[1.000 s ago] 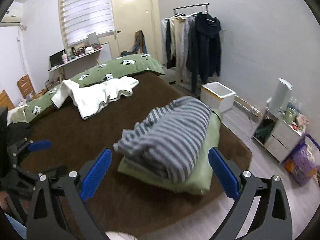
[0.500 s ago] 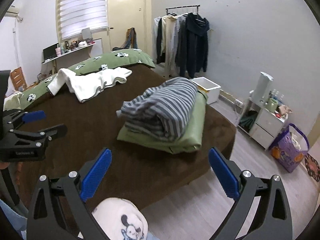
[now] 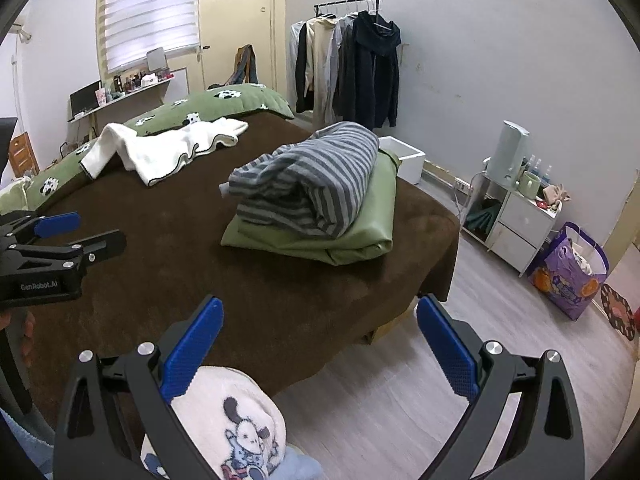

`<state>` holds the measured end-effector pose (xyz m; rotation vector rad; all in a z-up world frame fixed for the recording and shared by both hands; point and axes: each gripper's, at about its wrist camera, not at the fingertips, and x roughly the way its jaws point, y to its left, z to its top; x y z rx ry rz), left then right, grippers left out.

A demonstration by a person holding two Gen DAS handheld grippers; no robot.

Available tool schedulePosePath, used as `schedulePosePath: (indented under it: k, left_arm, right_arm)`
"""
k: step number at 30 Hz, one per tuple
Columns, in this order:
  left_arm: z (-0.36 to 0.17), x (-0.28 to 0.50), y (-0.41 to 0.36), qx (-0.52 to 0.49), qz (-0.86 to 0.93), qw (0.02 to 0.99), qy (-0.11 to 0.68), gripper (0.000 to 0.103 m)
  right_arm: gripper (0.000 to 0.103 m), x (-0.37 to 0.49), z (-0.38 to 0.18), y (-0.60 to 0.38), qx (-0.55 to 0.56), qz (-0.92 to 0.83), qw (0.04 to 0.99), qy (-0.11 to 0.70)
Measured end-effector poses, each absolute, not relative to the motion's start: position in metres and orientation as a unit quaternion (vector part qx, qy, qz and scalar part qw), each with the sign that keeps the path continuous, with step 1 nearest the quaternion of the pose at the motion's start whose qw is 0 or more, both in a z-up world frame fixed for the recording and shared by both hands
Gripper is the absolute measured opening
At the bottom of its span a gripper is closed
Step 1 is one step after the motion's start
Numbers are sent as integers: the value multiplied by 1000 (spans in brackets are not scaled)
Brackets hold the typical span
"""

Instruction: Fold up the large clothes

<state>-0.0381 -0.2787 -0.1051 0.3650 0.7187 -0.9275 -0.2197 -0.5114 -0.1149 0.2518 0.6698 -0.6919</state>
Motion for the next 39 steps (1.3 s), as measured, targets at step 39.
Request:
schedulePosePath:
  k: [39]
  left_arm:
    - [-109, -50, -291, 162, -443, 810, 347, 97]
  right_arm:
    - [96, -220, -120, -512, 105, -345, 872, 330]
